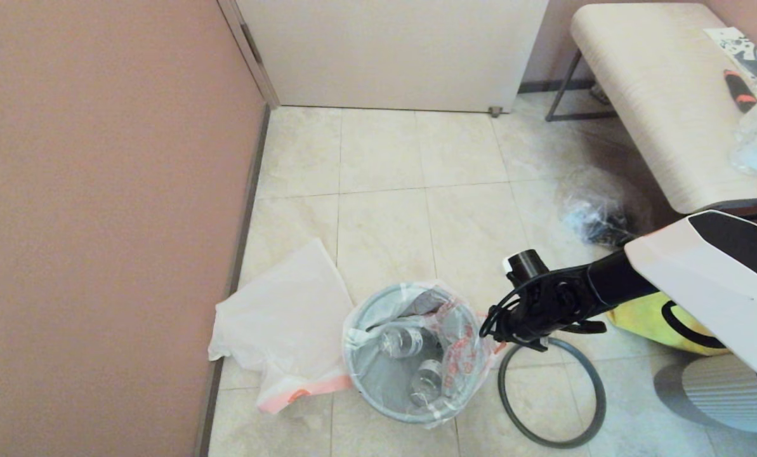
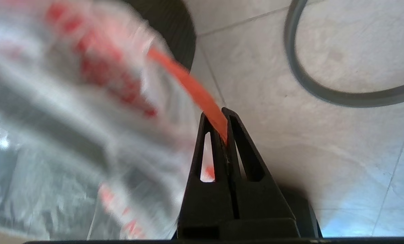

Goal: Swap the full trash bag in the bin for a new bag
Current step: Place the trash bag on the floor

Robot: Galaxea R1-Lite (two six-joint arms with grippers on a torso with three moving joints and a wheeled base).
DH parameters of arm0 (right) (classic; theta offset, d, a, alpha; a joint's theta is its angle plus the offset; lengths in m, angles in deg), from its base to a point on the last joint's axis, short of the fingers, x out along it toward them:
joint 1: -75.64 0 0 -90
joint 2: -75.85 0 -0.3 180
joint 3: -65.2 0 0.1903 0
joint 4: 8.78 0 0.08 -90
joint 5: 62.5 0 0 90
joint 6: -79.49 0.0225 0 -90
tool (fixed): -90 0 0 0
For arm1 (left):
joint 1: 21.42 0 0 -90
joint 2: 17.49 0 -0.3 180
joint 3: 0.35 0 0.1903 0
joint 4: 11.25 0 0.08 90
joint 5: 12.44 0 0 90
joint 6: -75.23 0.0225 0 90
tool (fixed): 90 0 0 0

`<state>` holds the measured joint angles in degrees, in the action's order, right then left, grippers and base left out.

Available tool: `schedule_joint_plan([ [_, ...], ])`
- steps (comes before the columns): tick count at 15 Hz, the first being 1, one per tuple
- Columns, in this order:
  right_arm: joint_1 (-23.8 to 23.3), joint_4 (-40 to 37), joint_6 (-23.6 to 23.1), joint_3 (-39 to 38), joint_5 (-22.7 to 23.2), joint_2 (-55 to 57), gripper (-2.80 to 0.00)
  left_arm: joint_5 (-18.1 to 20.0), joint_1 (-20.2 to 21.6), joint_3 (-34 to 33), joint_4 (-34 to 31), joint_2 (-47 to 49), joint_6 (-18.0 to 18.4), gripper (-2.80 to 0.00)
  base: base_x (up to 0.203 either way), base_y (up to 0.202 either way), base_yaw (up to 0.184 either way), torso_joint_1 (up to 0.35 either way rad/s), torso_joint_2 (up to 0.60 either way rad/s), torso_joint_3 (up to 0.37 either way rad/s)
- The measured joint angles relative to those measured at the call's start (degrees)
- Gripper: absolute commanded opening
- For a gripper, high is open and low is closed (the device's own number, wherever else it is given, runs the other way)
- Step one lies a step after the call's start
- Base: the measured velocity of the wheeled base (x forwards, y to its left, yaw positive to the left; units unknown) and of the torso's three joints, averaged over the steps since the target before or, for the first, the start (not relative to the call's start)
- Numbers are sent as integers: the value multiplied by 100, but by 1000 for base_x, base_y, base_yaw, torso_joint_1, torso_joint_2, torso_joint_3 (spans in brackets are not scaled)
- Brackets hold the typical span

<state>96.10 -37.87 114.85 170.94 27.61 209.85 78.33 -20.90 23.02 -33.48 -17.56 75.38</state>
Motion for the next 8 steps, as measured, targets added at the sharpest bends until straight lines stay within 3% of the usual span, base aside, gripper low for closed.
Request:
schedule_joint_plan([
  [8, 114, -574, -19, -428, 96, -654, -280, 5, 0, 0, 1, 0, 2, -280, 0, 0, 0, 0, 0, 0],
])
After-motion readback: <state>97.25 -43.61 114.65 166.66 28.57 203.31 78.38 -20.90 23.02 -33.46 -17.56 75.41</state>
